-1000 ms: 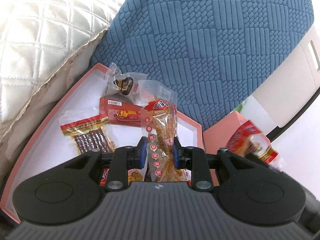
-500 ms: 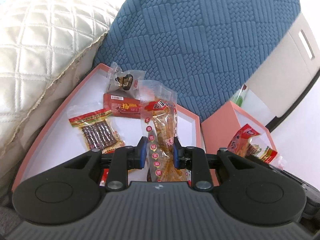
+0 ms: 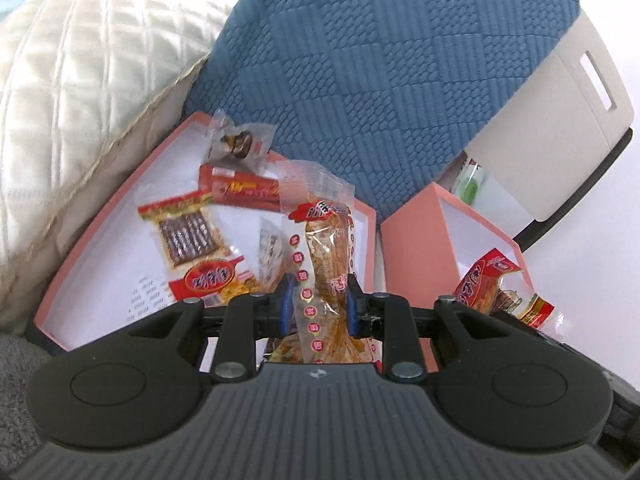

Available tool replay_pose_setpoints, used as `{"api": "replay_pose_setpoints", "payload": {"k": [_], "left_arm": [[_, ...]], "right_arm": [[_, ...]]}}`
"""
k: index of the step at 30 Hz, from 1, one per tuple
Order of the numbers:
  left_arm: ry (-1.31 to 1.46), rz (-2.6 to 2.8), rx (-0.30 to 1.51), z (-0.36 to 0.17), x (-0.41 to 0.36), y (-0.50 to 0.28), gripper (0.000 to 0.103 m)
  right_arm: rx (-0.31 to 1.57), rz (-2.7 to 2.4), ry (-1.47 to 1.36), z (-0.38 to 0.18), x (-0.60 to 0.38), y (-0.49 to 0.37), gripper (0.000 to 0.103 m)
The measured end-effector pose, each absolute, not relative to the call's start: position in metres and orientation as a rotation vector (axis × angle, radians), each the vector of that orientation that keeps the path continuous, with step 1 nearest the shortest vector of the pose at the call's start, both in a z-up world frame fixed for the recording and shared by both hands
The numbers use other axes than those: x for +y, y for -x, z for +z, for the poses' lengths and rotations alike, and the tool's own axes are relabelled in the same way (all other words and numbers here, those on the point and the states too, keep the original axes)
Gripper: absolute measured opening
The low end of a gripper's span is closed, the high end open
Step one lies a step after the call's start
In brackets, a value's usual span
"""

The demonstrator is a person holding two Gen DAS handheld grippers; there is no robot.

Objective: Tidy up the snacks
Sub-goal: 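Carry both held snacks over the pink box, then lower both snacks into the pink box and open both grippers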

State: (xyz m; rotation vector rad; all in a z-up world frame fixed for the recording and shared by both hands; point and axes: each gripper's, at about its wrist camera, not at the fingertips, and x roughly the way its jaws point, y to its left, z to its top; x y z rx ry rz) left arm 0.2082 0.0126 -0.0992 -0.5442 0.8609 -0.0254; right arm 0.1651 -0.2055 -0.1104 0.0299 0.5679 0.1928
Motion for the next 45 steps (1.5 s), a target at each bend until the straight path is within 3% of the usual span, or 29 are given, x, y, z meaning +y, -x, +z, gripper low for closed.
{"api": "replay_pose_setpoints", "payload": {"k": [16,28,36,45], "left_arm": [[0.465,-0.077,0.793,-0.004,-0.022,-0.229,0.029],[0.404,-0.15,0.76,0.041,-0.092,-0.252,0.029],[0.38,-0.231,0.803,0.028,-0.16,-0.274,0.029],[0.361,-0.297,0.922,-0.025,-0.227,-0.3,0.029]], "right_arm": [[0.481,0.184,-0.098,-0.044,-0.243,-0.164,0.008],[0.433,0.202,-0.118,-0.004,-0.282,-0.168,0.008],[0.434,0.179,-0.125,-0.009,-0.319,-0.177,0.008],[0.564,0.093,-0.14,-0.059,-0.374,-0.197,0.008]]}}
